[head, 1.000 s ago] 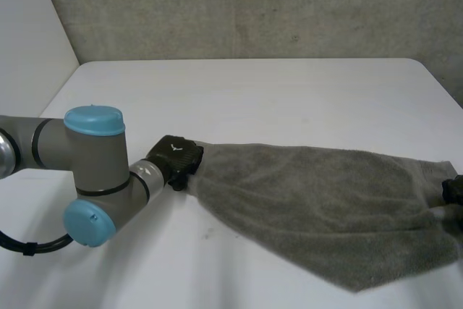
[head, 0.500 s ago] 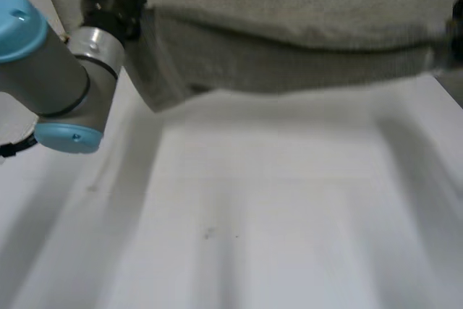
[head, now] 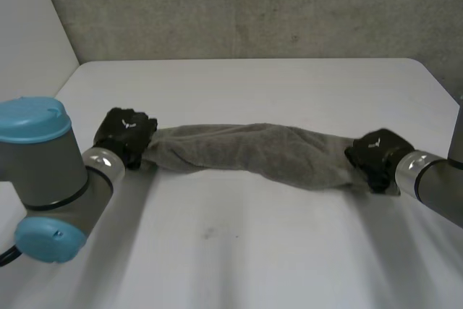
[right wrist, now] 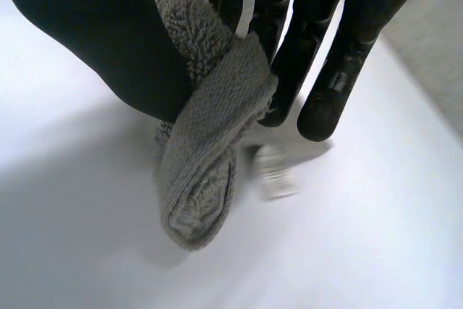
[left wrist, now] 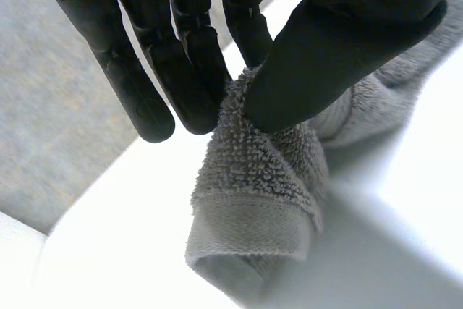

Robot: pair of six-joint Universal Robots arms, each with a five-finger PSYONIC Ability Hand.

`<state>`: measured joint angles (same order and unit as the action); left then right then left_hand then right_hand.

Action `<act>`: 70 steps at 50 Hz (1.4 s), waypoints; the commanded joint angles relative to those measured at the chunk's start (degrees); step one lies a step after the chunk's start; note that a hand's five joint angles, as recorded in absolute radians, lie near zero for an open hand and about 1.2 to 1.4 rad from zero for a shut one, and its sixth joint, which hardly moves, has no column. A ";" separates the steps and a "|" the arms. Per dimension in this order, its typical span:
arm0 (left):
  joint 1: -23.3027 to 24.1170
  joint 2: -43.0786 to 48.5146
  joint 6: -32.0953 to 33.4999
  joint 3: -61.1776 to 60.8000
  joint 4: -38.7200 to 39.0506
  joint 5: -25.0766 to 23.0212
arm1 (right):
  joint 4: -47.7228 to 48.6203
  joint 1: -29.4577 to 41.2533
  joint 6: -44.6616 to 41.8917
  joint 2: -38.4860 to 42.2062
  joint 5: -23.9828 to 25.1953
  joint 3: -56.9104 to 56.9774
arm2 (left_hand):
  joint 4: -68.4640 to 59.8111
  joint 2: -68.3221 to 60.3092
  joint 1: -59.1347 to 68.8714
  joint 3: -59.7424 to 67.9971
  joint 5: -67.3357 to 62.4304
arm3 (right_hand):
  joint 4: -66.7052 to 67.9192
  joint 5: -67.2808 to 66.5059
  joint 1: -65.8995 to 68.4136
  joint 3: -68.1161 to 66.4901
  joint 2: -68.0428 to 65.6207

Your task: Fold the towel.

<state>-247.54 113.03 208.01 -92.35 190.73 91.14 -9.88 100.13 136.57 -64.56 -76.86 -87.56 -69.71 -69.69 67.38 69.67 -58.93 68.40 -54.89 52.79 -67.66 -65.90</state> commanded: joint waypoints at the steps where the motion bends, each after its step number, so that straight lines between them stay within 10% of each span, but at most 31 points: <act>1: -0.13 -5.18 0.02 -3.00 -6.58 0.00 | -7.61 -0.11 -1.65 -3.47 0.13 -2.09 | -10.29 -10.31 12.62 10.33 -11.07 | 11.60 -15.11 27.21 -12.34 -14.10; 9: -0.05 -10.38 0.02 -6.70 -16.09 -2.64 | -21.58 -1.08 -7.37 -7.33 0.92 -5.25 | -10.14 -10.17 12.47 10.19 -10.92 | 10.99 -14.49 26.60 -11.72 -13.49; 11: -0.05 -10.82 0.20 -6.97 -17.67 -3.52 | -22.90 -3.78 -9.47 -7.51 0.83 -4.73 | -0.38 -0.41 2.72 0.43 -1.16 | -22.96 19.45 -7.35 22.23 20.46; 13: -0.22 -11.08 0.64 -6.53 -19.34 -4.74 | -21.68 -4.58 -9.22 -7.77 1.10 -4.03 | 29.40 29.37 -27.06 -29.35 28.62 | -35.15 31.64 -19.54 34.41 32.65; 18: -1.10 -11.17 0.73 -4.16 -19.25 -4.83 | -16.41 -5.21 -4.05 -8.56 0.83 0.01 | 42.67 42.64 -40.33 -42.62 41.89 | -55.26 51.76 -39.66 54.53 52.77; 38: -3.21 3.07 -0.24 13.86 -14.77 -4.75 | -5.86 -4.94 20.22 2.06 3.21 9.69 | 46.55 46.52 -44.21 -46.50 45.77 | -44.70 41.20 -29.10 43.97 42.21; 70: -6.90 7.29 -5.60 13.95 -15.12 -5.01 | 7.51 -6.00 19.97 10.86 2.77 6.00 | 46.88 46.86 -44.55 -46.84 46.10 | -28.89 25.38 -13.28 28.16 26.39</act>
<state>-254.53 120.27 202.36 -78.17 175.60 86.12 -2.81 94.36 156.71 -54.82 -74.11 -82.19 -20.53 -20.60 20.91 20.65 -10.49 32.38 -21.13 27.55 -32.57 -32.20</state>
